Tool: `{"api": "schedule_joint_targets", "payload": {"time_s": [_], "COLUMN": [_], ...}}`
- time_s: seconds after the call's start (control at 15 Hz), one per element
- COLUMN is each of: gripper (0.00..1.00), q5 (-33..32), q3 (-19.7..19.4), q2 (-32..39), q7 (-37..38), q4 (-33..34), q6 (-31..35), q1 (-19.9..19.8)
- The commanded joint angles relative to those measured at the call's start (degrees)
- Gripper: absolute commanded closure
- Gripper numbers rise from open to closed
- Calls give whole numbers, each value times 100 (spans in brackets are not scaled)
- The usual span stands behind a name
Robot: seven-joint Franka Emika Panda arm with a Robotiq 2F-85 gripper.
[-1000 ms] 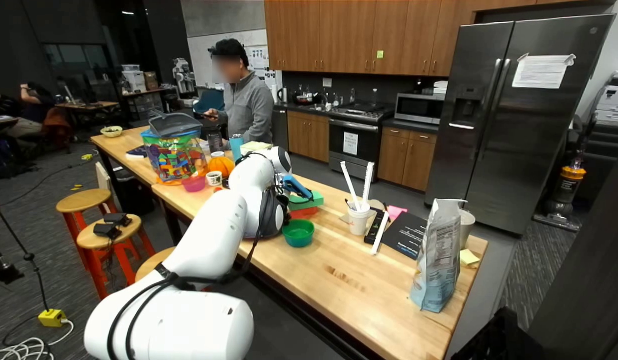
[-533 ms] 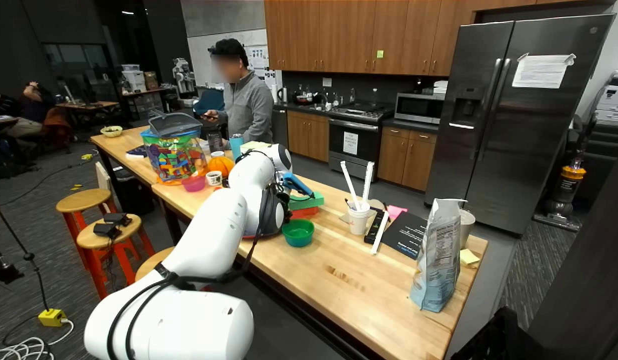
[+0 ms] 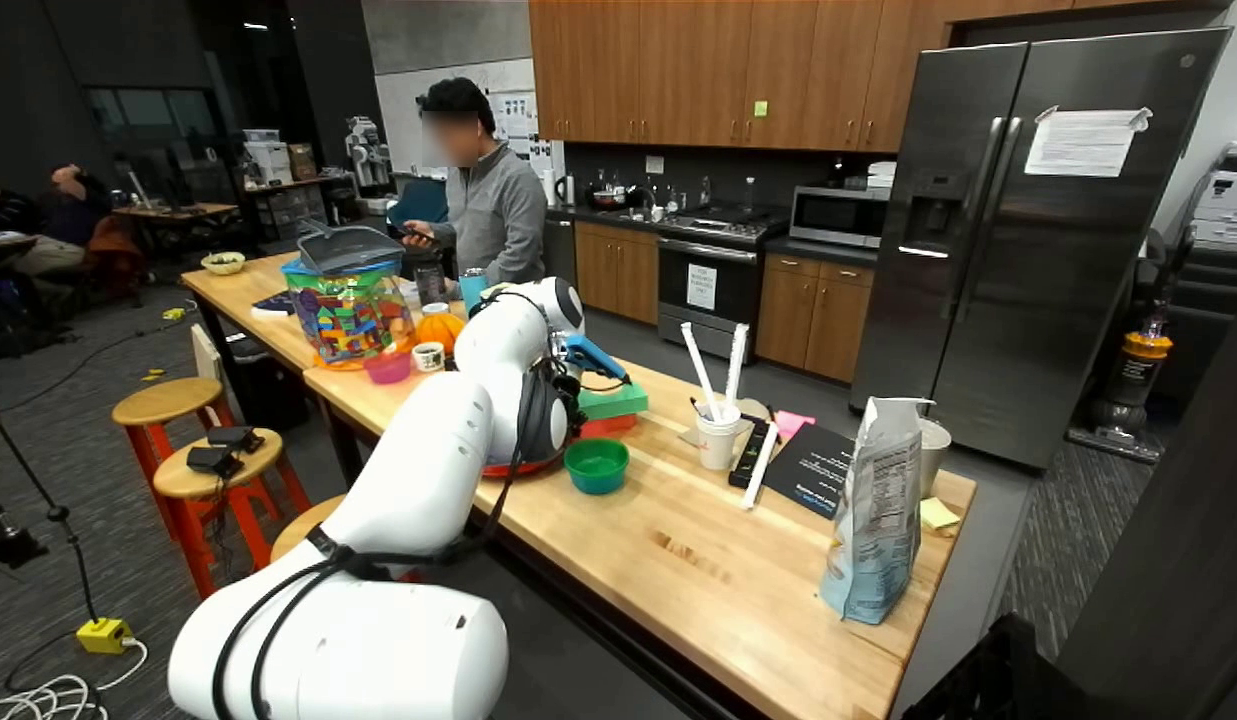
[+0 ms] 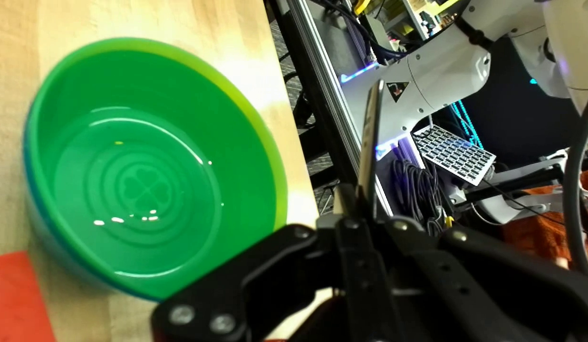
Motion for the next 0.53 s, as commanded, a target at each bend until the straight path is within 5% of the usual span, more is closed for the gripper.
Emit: {"api": "schedule_joint_targets", "payload": {"time_s": [0.0,0.27,0.33,0.47], "gripper": [99,99,99,99], "q5": [-223,-514,-806,-978], "q3": [-160,-272,-128,-341], "q2": [-245,-298,-26,-326], "q7": [21,-18,-96,-167], "q4": [-161,-150,376,-109], "q6": [274,630,538,1029], "q1": [91,194,173,337]}}
